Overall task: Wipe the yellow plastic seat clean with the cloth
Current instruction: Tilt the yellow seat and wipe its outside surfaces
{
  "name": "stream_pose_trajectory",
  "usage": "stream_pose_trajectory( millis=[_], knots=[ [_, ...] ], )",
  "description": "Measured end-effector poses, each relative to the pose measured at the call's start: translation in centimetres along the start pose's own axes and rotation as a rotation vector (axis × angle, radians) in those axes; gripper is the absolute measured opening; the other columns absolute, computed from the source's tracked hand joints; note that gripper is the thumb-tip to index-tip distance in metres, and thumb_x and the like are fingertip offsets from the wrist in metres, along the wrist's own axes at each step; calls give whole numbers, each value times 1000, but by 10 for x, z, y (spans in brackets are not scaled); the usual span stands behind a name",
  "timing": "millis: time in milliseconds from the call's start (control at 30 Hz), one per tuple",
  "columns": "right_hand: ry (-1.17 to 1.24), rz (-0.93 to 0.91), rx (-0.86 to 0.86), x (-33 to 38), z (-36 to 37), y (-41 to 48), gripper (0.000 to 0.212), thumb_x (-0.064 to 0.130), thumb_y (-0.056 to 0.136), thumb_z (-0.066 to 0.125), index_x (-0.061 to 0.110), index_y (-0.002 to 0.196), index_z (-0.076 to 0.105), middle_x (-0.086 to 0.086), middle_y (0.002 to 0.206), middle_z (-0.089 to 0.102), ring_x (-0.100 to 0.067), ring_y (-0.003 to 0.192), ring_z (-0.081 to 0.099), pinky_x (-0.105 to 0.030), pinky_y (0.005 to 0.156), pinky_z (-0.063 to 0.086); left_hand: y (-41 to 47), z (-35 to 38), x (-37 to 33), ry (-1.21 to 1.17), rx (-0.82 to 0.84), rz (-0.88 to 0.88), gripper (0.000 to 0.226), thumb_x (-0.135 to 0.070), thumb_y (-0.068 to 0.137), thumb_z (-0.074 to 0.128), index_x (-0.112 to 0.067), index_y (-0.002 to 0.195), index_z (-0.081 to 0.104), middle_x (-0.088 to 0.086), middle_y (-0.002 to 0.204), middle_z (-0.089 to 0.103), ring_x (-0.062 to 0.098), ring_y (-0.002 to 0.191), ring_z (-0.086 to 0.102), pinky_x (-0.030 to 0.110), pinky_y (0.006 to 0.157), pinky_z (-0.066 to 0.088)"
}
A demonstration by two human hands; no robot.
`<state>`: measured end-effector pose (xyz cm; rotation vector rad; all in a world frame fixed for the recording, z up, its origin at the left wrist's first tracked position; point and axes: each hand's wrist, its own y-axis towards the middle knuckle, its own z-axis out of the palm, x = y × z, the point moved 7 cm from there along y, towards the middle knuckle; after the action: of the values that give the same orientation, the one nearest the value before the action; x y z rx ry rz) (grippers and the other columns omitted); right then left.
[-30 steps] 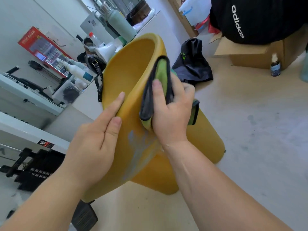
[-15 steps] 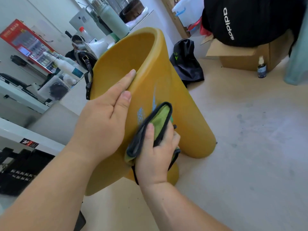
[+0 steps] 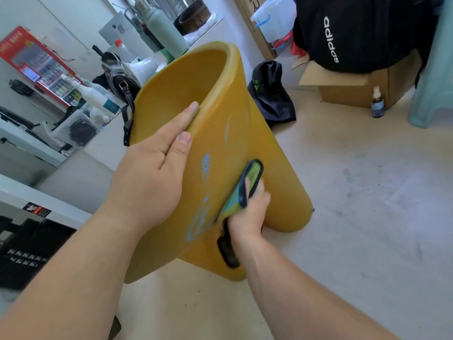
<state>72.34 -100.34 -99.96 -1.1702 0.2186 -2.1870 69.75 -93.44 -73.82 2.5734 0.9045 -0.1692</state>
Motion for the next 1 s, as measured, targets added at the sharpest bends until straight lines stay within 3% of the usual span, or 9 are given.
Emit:
stream_pose_trajectory(
  millis=[100, 233, 433, 533, 600, 667, 733, 833, 1000],
  knots=[
    [-221, -146, 95, -9, -8, -43, 30, 42, 93, 50, 28, 119, 54, -3, 131, 42, -15, 109, 50, -39, 106, 42, -1, -1, -2, 2, -5, 20, 39, -48, 102, 34, -68, 136, 35, -46, 129, 43, -24, 112, 42, -3, 85, 31],
    [-135, -366, 46, 50, 6, -43, 55, 47, 94, 43, 39, 148, 35, 17, 131, 39, -4, 128, 39, -24, 110, 28, -2, -1, -1, 4, -15, 22, 39, -49, 102, 33, -69, 135, 35, -47, 125, 42, -22, 107, 44, -1, 83, 33],
    [-195, -895, -20, 143, 30, -57, 43, 42, 97, 53, 27, 136, 61, -8, 122, 51, -23, 115, 52, -31, 108, 38, -2, -1, -3, 37, -29, 57, 39, -47, 103, 34, -64, 139, 35, -53, 124, 35, -27, 113, 39, -6, 88, 28],
    [-234, -892, -94, 150, 35, -24, 42, 46, 93, 56, 27, 128, 68, -8, 117, 54, -24, 107, 54, -41, 100, 44, -2, 0, -4, 40, -32, 43, 40, -49, 101, 33, -67, 137, 34, -50, 125, 36, -15, 117, 42, 0, 87, 32],
    [-149, -719, -32, 141, 35, 7, 44, 48, 93, 55, 27, 129, 68, -8, 141, 46, -19, 130, 45, -40, 113, 36, -2, 0, -4, 43, -27, 41, 40, -49, 101, 33, -68, 136, 34, -50, 125, 37, -17, 112, 43, -3, 83, 31],
    [-67, -594, 81, 130, 38, 18, 44, 40, 97, 52, 23, 136, 61, -2, 162, 28, -3, 145, 25, -25, 120, 24, -2, 0, -4, 47, -20, 39, 40, -49, 101, 33, -68, 137, 33, -51, 122, 36, -21, 105, 45, -6, 80, 30],
    [-87, -632, 108, 127, 32, 0, 45, 29, 101, 48, 18, 143, 54, -1, 161, 35, 1, 144, 28, -21, 119, 24, -3, -1, -4, 49, -25, 42, 40, -48, 102, 34, -66, 137, 34, -52, 120, 34, -19, 105, 45, -7, 81, 30],
    [-137, -782, 118, 109, 23, -60, 46, 19, 102, 49, 20, 148, 47, -4, 156, 43, -13, 146, 35, -39, 121, 30, -3, -2, -3, 41, -34, 42, 39, -46, 103, 35, -62, 139, 37, -50, 124, 36, -17, 111, 41, -8, 83, 28],
    [-240, -954, 176, 92, 25, -128, 43, 30, 103, 50, 20, 145, 49, -12, 152, 45, -32, 143, 39, -53, 115, 34, -2, -3, -2, 47, -35, 47, 41, -46, 101, 34, -61, 139, 37, -38, 136, 45, -20, 114, 43, -7, 87, 28]
  ],
)
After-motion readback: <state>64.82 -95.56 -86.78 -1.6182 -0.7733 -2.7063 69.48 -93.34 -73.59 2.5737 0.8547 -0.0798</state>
